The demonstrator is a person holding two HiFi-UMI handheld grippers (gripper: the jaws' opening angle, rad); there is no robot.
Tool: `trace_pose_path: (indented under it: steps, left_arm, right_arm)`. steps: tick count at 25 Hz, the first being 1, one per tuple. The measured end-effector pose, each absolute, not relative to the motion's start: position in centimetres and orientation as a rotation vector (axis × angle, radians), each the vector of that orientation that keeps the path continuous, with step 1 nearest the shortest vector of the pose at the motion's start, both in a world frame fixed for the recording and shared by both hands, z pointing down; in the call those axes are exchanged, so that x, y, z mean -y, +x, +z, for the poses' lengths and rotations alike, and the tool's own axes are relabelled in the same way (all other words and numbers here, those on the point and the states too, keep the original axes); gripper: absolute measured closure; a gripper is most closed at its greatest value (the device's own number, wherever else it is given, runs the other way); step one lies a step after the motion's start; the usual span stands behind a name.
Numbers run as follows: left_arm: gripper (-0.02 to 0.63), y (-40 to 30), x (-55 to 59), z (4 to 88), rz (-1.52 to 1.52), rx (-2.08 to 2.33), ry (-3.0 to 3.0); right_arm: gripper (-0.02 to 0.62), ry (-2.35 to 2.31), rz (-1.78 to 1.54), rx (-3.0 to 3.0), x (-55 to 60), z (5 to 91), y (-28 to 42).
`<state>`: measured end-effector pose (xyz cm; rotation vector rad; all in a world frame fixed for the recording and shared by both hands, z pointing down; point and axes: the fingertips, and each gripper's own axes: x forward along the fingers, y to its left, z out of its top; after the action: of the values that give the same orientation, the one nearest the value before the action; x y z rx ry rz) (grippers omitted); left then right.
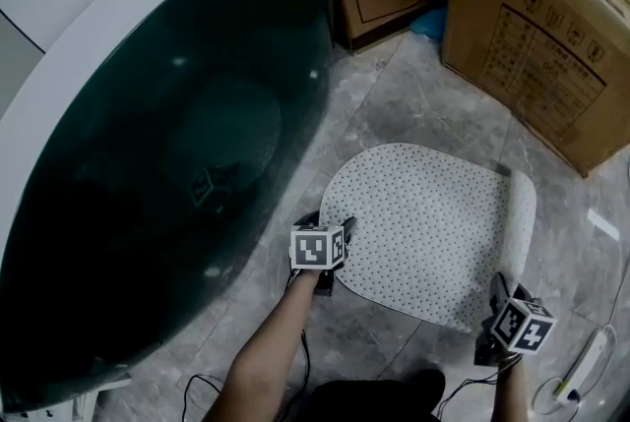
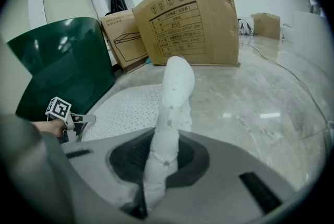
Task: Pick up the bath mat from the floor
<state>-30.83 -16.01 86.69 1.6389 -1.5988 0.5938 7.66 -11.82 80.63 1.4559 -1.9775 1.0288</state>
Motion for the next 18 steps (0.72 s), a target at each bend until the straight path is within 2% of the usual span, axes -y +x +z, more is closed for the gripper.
trace_pose_path:
  steps: [6, 10, 12, 13, 15, 18]
  left_arm:
    - [0.259, -28.2, 15.9, 86.8, 0.659, 1.516, 1.707]
    - [0.314, -24.7, 15.8, 86.9, 0.687, 1.414, 1.771]
    - [0.382, -23.0, 15.6, 86.8, 0.699, 1.383, 1.783]
    - [0.452, -22.2, 15.5, 86.7, 0.695, 1.374, 1.785]
    - [0.54, -20.8, 15.4, 86.4, 0.671, 1.375, 1.78]
    - [0.58, -19.7, 15.5, 85.2, 0.598, 1.37, 1.753]
  right_arm:
    - [0.561, 1.442, 1.02, 1.988, 11.9, 80.8, 7.4]
    - [0.561, 1.456, 1.024, 1.974, 11.9, 81.1, 7.5]
    - [0.561, 1.462, 1.029, 1.97, 11.9, 81.1, 7.5]
    - [0.561, 1.468, 1.031, 1.967, 11.9, 81.1, 7.7]
    - [0.561, 1.485, 1.034, 1.959, 11.9, 81.1, 8.1]
    - [0.561, 1.511, 1.031, 1.945, 11.8, 80.7, 8.7]
